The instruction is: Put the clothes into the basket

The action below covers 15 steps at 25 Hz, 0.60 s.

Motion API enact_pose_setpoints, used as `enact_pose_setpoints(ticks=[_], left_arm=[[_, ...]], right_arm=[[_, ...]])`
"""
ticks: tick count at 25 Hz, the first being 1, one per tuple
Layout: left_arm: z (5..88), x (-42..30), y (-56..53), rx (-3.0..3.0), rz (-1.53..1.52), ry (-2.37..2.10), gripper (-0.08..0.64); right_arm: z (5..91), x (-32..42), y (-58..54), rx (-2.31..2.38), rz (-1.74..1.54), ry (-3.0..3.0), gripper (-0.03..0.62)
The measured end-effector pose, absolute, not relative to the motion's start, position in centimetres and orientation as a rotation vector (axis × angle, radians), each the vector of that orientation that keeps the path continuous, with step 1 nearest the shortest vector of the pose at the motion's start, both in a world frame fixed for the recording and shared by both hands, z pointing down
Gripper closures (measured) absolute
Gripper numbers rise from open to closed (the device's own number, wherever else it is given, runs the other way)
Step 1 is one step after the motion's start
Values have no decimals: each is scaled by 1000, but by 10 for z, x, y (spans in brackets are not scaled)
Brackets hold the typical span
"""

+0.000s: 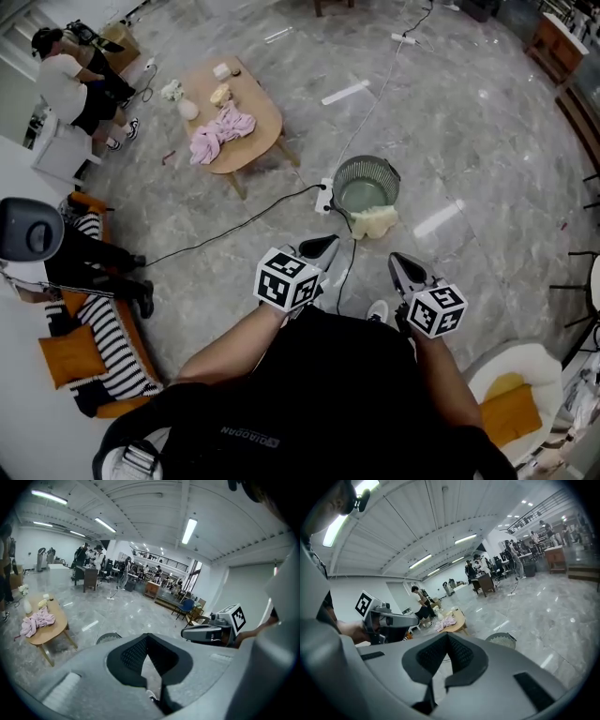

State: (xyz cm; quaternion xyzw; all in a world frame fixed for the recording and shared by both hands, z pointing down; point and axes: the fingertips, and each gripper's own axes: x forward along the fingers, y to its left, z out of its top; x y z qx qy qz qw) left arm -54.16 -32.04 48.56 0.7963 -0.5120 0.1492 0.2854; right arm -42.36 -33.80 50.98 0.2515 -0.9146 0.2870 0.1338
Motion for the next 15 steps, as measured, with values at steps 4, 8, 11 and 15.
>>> enact_pose_setpoints(ticks=[4,8,11,15], left_arm=[[483,-554,-316,2148,387,-1348,560],[486,-560,-313,2155,379,-1334,560],[488,-560,-312,2161,375,-1324,560],[485,-554,-314,2177,369,-1305,560]], right_arm=[[508,-439,-330,750,826,-2640,578],[507,-447,-326,768,821,-2639,578],[506,-450,-324,773,814,-2640,578],[502,-451,-326,782,806,-2640,578]])
